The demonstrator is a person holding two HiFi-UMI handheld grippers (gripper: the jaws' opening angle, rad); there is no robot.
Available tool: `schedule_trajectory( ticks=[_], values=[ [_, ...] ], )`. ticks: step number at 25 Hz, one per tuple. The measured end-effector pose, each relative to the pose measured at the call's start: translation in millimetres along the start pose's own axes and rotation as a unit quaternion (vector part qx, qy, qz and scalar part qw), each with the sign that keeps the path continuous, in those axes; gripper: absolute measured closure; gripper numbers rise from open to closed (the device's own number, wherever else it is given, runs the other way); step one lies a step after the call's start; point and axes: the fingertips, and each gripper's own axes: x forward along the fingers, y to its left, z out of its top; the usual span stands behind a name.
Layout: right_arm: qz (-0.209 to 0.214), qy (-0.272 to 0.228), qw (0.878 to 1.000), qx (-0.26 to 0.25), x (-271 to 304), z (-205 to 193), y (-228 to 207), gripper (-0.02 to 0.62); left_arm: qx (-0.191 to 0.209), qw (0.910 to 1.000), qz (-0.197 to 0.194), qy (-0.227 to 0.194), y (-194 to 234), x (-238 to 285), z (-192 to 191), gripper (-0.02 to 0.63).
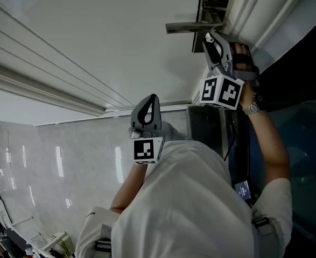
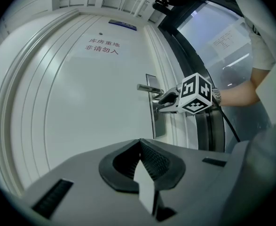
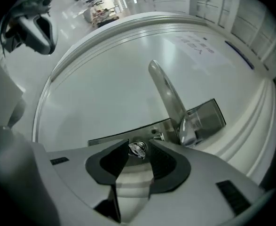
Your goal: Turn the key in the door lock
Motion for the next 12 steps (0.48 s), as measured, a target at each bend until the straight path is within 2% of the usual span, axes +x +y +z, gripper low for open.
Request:
schedule_trajectory(
  ticks=[2, 6, 8, 12],
  values=[
    [-0.001, 0.007, 0.999, -0.043, 1.7, 0.6, 2.5, 0.463, -0.003, 1.0, 0.003, 0.0, 2.1, -2.1, -0.7, 0.597],
    [-0.011, 0.012, 0.994, -0.106, 3.0, 0.9, 8.7, 0.507, -0.007, 0.9999, 0.013, 0.002, 7.5, -6.7, -2.9, 0.597],
    [-0.021, 0.015, 0.993, -0.111, 3.2, 0.9, 8.5, 0.511, -0.009, 0.9998, 0.017, 0.001, 8.8, -8.3, -2.9, 0.597],
    [-0.04, 0.017, 0.995, -0.09, 3.0, 0.5, 6.4, 0.511, -0.009, 0.9997, 0.02, 0.006, 9.9, -11.6, -5.3, 0.597]
  ],
)
